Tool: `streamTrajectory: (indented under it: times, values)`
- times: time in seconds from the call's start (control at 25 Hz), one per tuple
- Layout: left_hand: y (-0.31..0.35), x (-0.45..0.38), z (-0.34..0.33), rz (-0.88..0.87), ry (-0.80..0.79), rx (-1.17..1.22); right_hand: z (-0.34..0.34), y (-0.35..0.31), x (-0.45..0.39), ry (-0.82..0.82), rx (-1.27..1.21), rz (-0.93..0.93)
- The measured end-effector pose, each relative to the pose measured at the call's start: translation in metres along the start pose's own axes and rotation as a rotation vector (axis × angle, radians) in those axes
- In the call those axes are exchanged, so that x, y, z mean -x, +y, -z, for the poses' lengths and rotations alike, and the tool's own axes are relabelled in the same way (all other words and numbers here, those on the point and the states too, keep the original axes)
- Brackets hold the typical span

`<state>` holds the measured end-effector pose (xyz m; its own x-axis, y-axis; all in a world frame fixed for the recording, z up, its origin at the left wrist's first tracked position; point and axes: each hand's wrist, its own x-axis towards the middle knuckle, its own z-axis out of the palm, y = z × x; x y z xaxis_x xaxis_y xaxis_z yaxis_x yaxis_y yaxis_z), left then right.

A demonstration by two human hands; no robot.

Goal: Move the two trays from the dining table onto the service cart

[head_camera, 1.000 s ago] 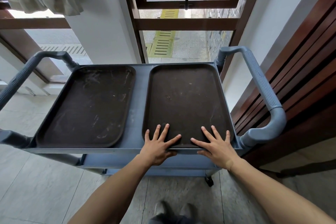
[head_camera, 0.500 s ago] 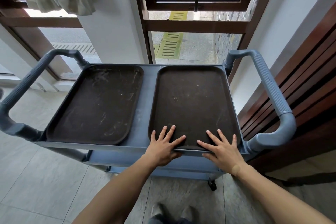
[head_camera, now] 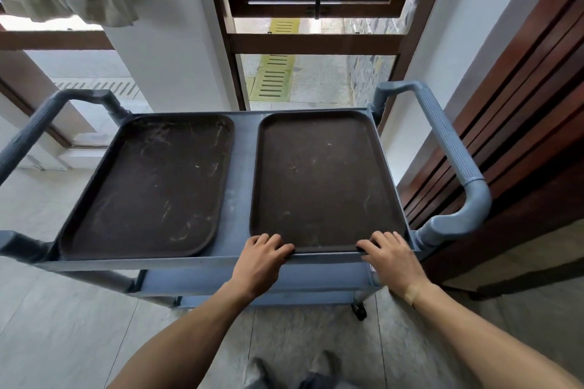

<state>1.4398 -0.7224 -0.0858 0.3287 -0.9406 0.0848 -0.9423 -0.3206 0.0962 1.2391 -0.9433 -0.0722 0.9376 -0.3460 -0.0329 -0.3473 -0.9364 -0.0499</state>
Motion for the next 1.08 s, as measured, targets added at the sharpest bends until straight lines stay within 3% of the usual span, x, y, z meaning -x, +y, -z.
streamTrajectory:
  times: [0.24, 0.52, 0.76, 1.08]
  values:
    - [0.002, -0.002, -0.005, 0.002, 0.043, 0.018, 0.001, -0.003, 0.001, -0.009, 0.03, -0.005]
    - [0.003, -0.004, 0.006, 0.079, -0.067, 0.078, 0.002, -0.002, 0.001, 0.053, -0.064, -0.052]
    - [-0.007, 0.002, 0.003, 0.102, -0.133, 0.157, 0.011, -0.006, -0.001, -0.152, -0.081, -0.086]
    - [-0.065, 0.04, 0.082, 0.125, 0.108, 0.34, 0.063, -0.081, -0.026, 0.096, -0.311, -0.072]
